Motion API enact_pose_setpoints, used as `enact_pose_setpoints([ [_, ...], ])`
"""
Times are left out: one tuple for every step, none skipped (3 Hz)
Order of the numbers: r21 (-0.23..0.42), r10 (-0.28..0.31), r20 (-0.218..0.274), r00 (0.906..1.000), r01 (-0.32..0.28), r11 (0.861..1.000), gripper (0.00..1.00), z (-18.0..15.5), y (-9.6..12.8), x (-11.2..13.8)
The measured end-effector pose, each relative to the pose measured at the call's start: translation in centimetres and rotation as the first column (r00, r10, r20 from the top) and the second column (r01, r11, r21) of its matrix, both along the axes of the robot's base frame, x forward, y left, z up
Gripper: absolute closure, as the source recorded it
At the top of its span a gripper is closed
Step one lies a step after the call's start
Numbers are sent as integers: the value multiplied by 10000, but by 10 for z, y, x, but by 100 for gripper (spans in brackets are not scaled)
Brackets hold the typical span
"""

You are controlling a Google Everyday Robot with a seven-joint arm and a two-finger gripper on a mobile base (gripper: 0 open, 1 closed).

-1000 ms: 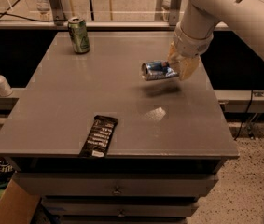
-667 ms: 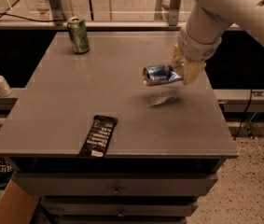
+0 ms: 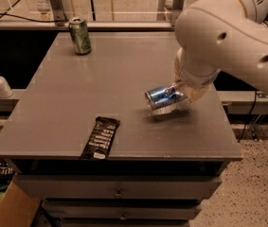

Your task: Move redbull can near rxbar chocolate

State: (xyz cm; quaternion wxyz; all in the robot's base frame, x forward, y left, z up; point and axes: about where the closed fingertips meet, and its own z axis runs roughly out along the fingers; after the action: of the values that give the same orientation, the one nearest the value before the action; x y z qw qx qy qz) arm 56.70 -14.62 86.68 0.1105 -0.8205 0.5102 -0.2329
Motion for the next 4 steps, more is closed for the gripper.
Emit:
enact_pose_setpoints([
  [-378,-93,-327,9994,80,9993,100,-24,-7,-10],
  [-344,-81,-301,9995,70,9994,100,-22,-6,-10],
  [-181,-77,-499,9987,68,9998,100,-20,-5,-9],
  [261,68,-1007,9949,-42,9996,100,-23,10,-16],
])
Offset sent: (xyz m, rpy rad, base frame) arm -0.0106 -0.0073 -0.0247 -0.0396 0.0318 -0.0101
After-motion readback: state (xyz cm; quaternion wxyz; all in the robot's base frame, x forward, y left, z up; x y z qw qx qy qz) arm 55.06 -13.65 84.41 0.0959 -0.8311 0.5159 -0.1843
